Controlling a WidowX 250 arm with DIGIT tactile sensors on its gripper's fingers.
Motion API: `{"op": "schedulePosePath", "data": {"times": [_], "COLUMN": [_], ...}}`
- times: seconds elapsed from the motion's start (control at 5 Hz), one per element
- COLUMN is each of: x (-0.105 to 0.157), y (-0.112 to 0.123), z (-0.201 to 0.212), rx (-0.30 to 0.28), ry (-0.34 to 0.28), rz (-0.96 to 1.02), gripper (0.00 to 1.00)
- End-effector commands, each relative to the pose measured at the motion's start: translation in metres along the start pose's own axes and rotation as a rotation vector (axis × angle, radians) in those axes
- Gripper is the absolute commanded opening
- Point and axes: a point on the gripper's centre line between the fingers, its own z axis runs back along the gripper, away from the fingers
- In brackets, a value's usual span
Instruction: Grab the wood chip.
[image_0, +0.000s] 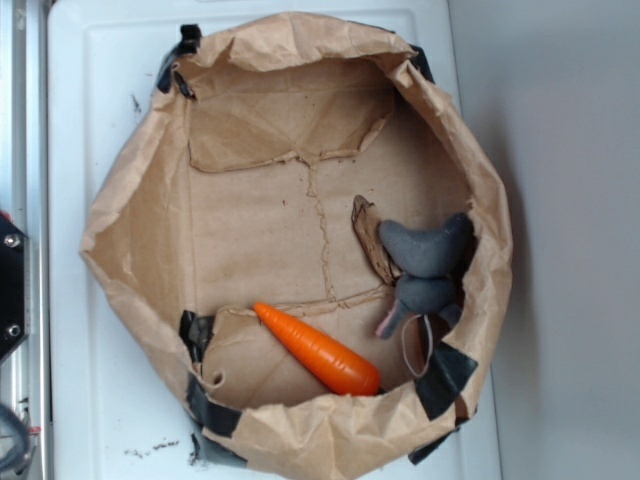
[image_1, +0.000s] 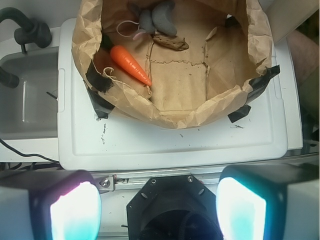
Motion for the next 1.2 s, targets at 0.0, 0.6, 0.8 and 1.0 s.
{"op": "schedulePosePath", "data": {"times": [0.0,0.6,0.8,1.0], "x": [0.0,0.125,0.125,0.125], "y": [0.0,0.002,0.002,0.002], "z": [0.0,-0.006,-0.006,-0.006], "rx": [0.0,0.036,0.036,0.036], "ry": [0.0,-0.02,-0.02,-0.02], "rz": [0.0,-0.361,-0.361,-0.361], "gripper": [1.0,1.0,1.0,1.0]}}
